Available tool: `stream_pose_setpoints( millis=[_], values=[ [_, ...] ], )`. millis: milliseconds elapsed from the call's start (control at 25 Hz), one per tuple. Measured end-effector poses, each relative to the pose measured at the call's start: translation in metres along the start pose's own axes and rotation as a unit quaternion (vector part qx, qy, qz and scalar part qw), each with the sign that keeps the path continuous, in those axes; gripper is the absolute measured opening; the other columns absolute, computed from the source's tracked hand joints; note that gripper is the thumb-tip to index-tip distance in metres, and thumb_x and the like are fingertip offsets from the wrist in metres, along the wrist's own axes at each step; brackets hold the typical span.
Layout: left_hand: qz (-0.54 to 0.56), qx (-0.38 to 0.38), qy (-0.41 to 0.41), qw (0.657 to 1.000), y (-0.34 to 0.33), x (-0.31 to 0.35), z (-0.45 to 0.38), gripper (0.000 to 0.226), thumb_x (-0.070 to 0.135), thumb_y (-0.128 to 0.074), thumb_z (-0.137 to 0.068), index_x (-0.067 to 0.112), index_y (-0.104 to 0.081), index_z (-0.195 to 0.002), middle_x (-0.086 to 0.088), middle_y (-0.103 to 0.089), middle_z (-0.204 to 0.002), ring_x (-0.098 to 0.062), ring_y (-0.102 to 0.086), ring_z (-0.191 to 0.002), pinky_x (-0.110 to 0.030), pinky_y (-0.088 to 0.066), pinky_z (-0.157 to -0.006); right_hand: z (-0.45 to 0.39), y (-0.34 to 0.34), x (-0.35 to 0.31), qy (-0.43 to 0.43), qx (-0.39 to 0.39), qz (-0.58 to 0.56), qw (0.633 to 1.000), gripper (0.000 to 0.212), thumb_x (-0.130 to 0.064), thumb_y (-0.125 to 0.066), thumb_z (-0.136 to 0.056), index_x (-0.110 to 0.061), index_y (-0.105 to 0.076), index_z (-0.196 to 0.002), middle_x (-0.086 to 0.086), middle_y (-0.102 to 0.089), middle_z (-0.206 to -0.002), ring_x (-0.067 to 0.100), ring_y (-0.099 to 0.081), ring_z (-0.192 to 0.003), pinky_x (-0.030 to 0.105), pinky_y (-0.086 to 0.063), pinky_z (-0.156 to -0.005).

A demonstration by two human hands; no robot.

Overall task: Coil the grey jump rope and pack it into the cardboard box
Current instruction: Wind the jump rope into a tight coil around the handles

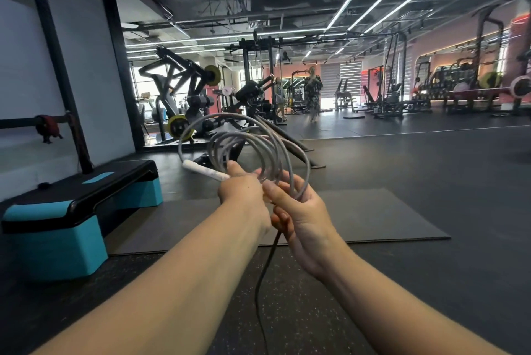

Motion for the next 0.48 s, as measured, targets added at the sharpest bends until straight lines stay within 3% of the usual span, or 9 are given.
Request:
stream_pose_setpoints(
  millis=[80,160,240,320,400,480],
  values=[
    [0.006,-0.019,0.035,0.999,-0.004,-0.005,0.005,0.048,0.045,-0.045,-0.103,0.010,-0.058,-0.074,0.000,-0.063,-0.061,-0.016,-0.056,-0.055,-0.029,-0.046,-0.052,0.004,-0.007,0.010,-0.020,-0.020,-0.067,0.997,0.048,-0.037,-0.094,-0.064,-0.023,-0.078,-0.108,0.018,-0.060,-0.110,0.025,-0.050,-0.089,0.031,-0.039,-0.068],
    [0.001,-0.040,0.060,0.997,-0.006,-0.011,0.003,0.047,0.046,-0.045,-0.102,0.011,-0.057,-0.074,-0.002,-0.061,-0.069,-0.016,-0.057,-0.057,-0.029,-0.050,-0.050,0.012,-0.009,0.010,-0.017,-0.016,-0.029,0.999,0.048,-0.048,-0.088,-0.067,-0.024,-0.079,-0.108,0.015,-0.065,-0.104,0.029,-0.049,-0.092,0.031,-0.037,-0.068],
    [-0.018,-0.056,0.078,0.995,-0.005,-0.018,-0.001,0.052,0.052,-0.043,-0.101,0.010,-0.060,-0.077,-0.006,-0.066,-0.073,-0.021,-0.063,-0.063,-0.033,-0.056,-0.062,0.020,-0.008,0.008,0.012,0.018,0.028,0.999,0.045,-0.054,-0.080,-0.069,-0.023,-0.078,-0.101,0.006,-0.076,-0.090,0.024,-0.066,-0.082,0.030,-0.050,-0.064],
    [-0.052,-0.059,0.108,0.991,-0.003,-0.032,-0.008,0.057,0.058,-0.041,-0.098,0.010,-0.070,-0.100,-0.008,-0.075,-0.092,-0.027,-0.071,-0.083,-0.039,-0.058,-0.082,0.021,-0.002,0.007,0.045,0.085,0.068,0.993,0.042,-0.052,-0.078,-0.072,-0.015,-0.074,-0.090,0.005,-0.079,-0.079,0.017,-0.073,-0.075,0.036,-0.059,-0.067],
    [-0.098,-0.063,0.134,0.984,0.002,-0.042,-0.008,0.058,0.058,-0.038,-0.098,0.012,-0.071,-0.112,-0.007,-0.076,-0.098,-0.028,-0.070,-0.084,-0.037,-0.055,-0.077,0.016,0.004,0.007,0.058,0.142,0.097,0.983,0.041,-0.044,-0.081,-0.082,-0.004,-0.070,-0.077,0.006,-0.074,-0.068,0.018,-0.068,-0.064,0.037,-0.054,-0.062],
    [-0.125,-0.098,0.145,0.977,0.006,-0.047,-0.004,0.051,0.052,-0.034,-0.102,0.017,-0.071,-0.102,-0.009,-0.070,-0.090,-0.026,-0.062,-0.076,-0.034,-0.049,-0.072,0.011,0.005,0.008,0.047,0.160,0.111,0.980,0.039,-0.039,-0.077,-0.085,-0.003,-0.073,-0.070,0.009,-0.070,-0.063,0.022,-0.063,-0.058,0.033,-0.049,-0.057]
  ],
)
Point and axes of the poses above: each hand's wrist, its own z-axis away from the middle knuckle, its own y-axis out of the back of the hand, x = y × z, the point moved 6 cm from there along -z, towards the middle knuckle
